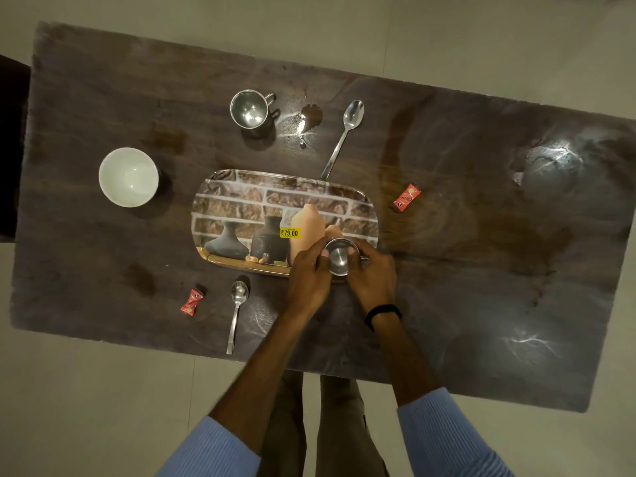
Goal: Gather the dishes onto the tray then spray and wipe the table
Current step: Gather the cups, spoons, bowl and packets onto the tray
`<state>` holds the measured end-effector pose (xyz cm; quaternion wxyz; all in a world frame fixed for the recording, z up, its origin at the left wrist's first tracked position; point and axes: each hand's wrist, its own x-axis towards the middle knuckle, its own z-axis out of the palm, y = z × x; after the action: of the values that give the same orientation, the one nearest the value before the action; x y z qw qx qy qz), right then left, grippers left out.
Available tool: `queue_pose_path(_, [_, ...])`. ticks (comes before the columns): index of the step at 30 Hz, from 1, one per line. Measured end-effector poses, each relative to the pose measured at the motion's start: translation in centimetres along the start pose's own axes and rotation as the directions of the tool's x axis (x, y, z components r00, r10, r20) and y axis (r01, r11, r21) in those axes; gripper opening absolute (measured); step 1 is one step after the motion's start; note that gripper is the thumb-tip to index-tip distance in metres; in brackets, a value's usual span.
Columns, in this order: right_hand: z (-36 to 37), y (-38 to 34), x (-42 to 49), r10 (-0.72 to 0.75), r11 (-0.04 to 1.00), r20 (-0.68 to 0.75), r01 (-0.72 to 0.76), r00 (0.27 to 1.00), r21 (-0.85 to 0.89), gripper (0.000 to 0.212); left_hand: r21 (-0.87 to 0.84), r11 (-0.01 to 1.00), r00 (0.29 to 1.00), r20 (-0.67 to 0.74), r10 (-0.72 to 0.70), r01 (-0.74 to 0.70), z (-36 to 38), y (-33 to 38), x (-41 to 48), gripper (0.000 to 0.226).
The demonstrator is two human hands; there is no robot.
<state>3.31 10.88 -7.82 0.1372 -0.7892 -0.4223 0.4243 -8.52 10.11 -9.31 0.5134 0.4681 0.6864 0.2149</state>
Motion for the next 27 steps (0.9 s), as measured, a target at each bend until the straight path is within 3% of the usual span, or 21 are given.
queue_pose_path(5, [0.3,0.3,-0.3,-0.039,0.999,-0.03,0.039,0.999,-0.025,0.047,-0.026,0.997,0.997,0.028,0.076,-0.075,-0.3,0.1,-0.2,0.039])
queue_pose_path(10, [-1.3,-0.8,-0.8,0.038,0.973,0.057,-0.025,0.998,-0.228,0.038,0.021,0.997,0.996,0.035,-0.076,0.075,-1.0,0.0,-0.8,0.045])
queue_pose_path(13, [-3.1,-3.0,-0.8,0.014,0.95,-0.045,-0.027,0.999,-0.31,0.041,-0.025,0.972,0.966,-0.111,-0.234,0.233,-3.4,1.1,0.7,0.046])
queue_pose_path(15, [-3.4,-5.3,0.2,-0.073,0.963,-0.079,0.05,0.994,-0.263,0.033,-0.066,0.968,0.943,-0.221,-0.25,0.241,-5.9,1.4,2.9,0.042])
queue_pose_path(19, [-1.4,-10.1,5.0,-0.27,0.954,0.051,0.274,0.962,-0.125,0.031,-0.373,0.898,0.884,-0.305,-0.355,0.232,-11.1,2.0,8.8,0.035])
queue_pose_path(23, [2.3,-15.3,12.0,-0.278,0.961,0.214,0.269,0.936,0.072,0.042,-0.585,0.772,0.853,-0.245,-0.461,0.249,-15.1,3.5,15.6,0.041])
queue_pose_path(27, [5.1,-19.5,17.5,-0.352,0.935,0.286,0.35,0.891,0.058,0.046,-0.556,0.765,0.875,-0.13,-0.467,0.326,-16.6,4.2,19.4,0.029])
